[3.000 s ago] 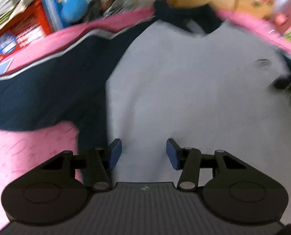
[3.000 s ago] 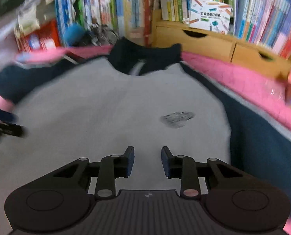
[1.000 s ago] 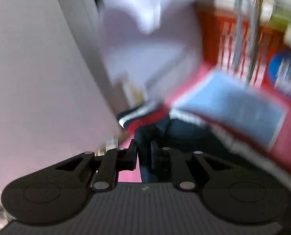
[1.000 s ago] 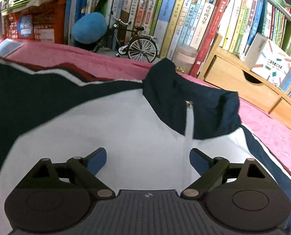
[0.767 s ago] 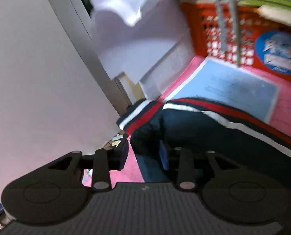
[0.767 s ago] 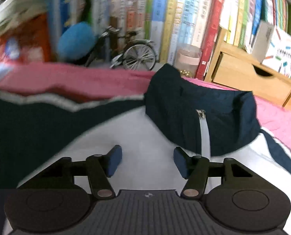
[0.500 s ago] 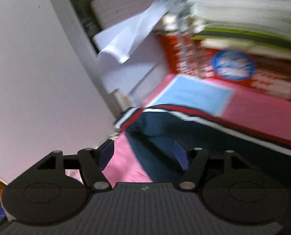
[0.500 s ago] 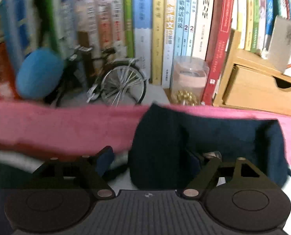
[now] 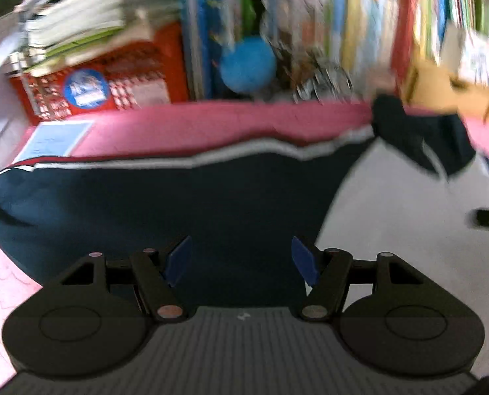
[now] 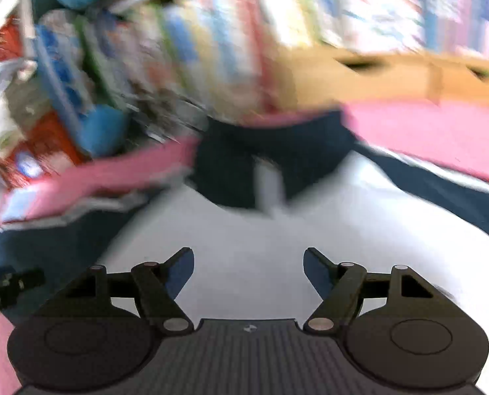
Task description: Fold clothes
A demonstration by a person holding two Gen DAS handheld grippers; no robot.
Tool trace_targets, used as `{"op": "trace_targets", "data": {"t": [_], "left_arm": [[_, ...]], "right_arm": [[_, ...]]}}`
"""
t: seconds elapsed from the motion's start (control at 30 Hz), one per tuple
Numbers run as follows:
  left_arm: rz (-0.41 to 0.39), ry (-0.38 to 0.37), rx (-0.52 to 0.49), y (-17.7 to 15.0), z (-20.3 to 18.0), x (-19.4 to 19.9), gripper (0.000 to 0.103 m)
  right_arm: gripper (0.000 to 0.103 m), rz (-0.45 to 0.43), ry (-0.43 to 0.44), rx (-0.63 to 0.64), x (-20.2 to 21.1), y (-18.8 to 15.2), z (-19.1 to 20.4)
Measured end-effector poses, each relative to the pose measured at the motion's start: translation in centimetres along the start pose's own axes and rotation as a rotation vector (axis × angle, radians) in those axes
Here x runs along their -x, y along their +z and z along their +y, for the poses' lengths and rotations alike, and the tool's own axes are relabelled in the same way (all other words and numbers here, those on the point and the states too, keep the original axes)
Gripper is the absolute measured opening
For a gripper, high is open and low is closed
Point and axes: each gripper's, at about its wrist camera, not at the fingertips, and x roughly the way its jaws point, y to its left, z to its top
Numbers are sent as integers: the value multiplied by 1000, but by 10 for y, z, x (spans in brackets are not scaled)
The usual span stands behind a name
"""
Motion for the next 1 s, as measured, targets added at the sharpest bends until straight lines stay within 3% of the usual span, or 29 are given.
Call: {"op": "trace_targets", "data": {"t": [0.13, 0.17, 0.2, 0.27, 0.33, 0.43, 0.67, 0.73, 0.8, 0.83, 0.9, 1.0], "left_arm": [[41, 58, 19, -6, -6, -15, 69], [52, 69, 41, -3, -5, -15, 67], [47, 57, 72, 0, -4, -13, 66], [5, -28, 145, 5, -3, -3, 66], [-13, -116, 156, 4, -11, 7, 70], [12, -143, 109, -7, -32, 8, 70], [81, -50, 52, -28, -61, -7, 73], [79, -27, 44, -29, -64, -8, 78], [81, -17, 52, -28, -65, -9, 83], [83, -15, 61, -28, -64, -10, 85], [85, -16, 78, -28, -62, -12, 88], [83, -6, 80, -28, -62, -13, 92]], "right_arm": [[74, -41, -175, -173, 46, -6, -90], [78, -52, -219, -217, 58, -8, -112], [88, -65, -267, -261, 71, -9, -135], [94, -143, -426, -373, 108, -16, -189], [98, -210, -580, -485, 139, -24, -240], [103, -214, -608, -593, 142, -27, -291], [101, -222, -668, -848, 149, -35, -408], [77, -224, -685, -921, 151, -37, -442], [26, -228, -700, -984, 154, -38, -474], [10, -249, -698, -922, 156, -30, -468], [9, -290, -694, -792, 160, -13, -455], [9, -366, -719, -448, 168, 21, -415]]}}
